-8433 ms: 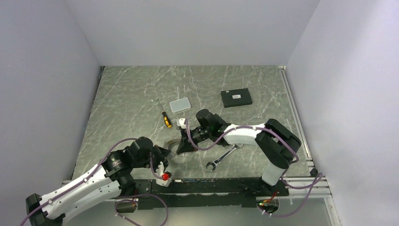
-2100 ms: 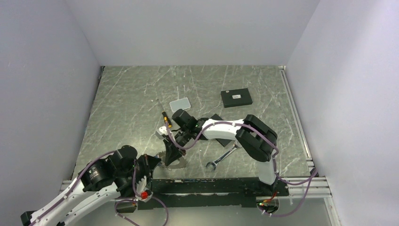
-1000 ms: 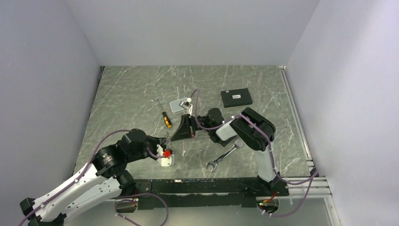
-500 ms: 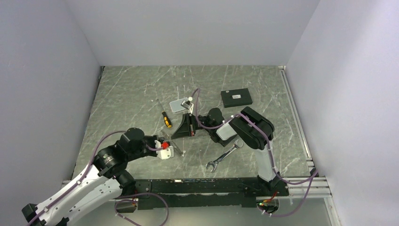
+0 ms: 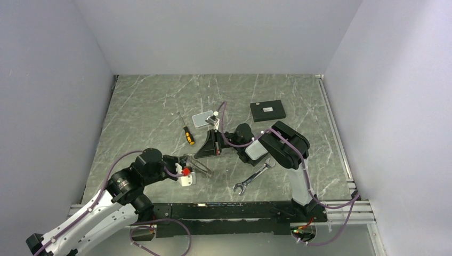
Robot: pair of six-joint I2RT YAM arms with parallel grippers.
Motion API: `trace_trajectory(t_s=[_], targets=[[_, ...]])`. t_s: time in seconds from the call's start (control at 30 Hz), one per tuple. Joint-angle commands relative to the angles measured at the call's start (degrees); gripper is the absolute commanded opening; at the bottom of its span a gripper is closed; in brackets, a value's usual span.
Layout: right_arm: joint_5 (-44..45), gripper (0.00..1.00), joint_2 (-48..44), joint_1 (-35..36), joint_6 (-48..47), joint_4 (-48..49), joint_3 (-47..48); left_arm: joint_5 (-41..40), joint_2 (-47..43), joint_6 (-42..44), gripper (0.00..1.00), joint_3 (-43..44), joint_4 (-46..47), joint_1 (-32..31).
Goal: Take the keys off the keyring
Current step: Remove the key from the keyring.
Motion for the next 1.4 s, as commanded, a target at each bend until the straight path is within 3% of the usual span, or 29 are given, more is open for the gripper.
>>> trace_trajectory(t_s=[0.0,0.3,0.9,1.37], targets=[[4.6,0.00,0.4,-1.4,-0.4,12.5,-0.8,4.6,0.2,1.8,0.00,1.6,2.5,0.0],[6.2,0.00,-1.3,-1.4,-3.2,7.6,-1.9,8.0,5.2,2.9,0.00,5.2,0.6,0.0],[11.2,0.00,-8.1,-1.3,-17.4,-12.2,-3.9,7.4,14.6,3.7,0.00,17.3,-7.2,0.0],[11.1,0.00,-9.3,-0.8,-22.0,-18.8,-2.9,6.2,18.1,5.4,0.00,22.4,-10.0,0.0]])
